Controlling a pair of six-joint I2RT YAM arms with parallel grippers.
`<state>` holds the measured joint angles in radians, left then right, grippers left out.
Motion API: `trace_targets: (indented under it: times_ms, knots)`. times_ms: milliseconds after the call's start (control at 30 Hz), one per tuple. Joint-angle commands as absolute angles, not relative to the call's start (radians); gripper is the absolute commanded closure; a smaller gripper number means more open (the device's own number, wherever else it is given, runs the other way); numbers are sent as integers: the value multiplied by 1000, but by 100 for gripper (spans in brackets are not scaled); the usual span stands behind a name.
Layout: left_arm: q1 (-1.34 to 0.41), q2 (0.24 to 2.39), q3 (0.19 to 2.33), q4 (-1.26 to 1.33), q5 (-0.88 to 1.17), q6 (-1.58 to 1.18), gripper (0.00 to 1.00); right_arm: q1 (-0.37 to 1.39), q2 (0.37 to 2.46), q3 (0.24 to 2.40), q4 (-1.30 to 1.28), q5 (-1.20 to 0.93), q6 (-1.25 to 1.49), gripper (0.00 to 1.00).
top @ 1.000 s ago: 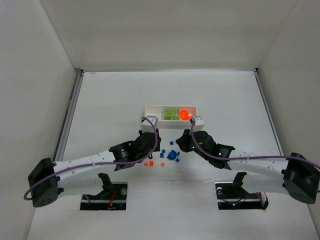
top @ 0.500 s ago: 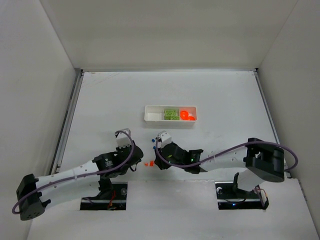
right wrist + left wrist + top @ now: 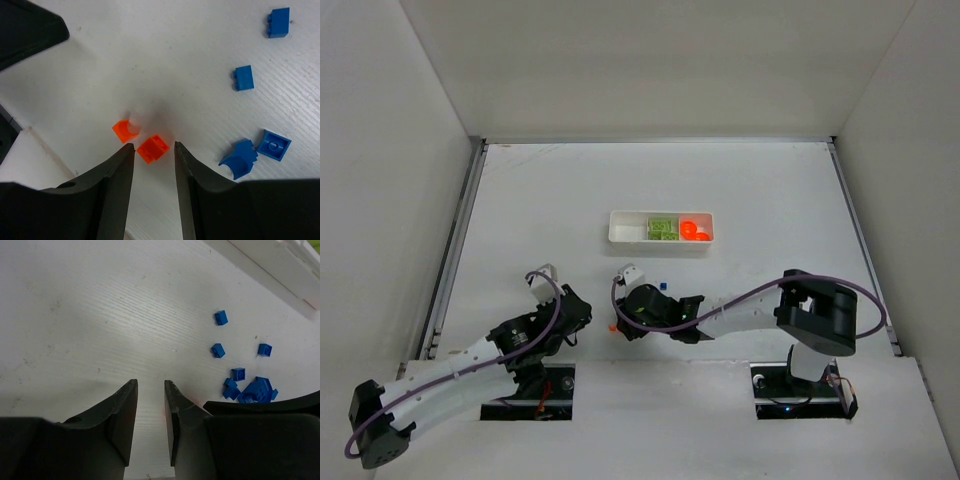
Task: Sort the legos into containers by color
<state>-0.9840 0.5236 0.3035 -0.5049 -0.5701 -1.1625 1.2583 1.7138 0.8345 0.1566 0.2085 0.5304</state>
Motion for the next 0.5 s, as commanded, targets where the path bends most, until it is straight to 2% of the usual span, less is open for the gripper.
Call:
trace_targets:
  times_ms: [0,233,300,367,467]
  knots:
    - [-982,538,287,-500,-537,-1170,74,1257,1730,897,158,196,515,57]
    - [-1019,566,301,-499,-532,-1152,65,1256,1752,919,115,204,520,66]
    - [-1028,569,305,-499,-529,-1149,63,1251,1746,916,112,207,523,65]
    - [-1039,568,308,-505,-526,-1147,62,1251,1744,914,106,207,523,59]
    - [-1048,561,308,-506,-522,-1143,62,1251,1747,916,101,204,522,60]
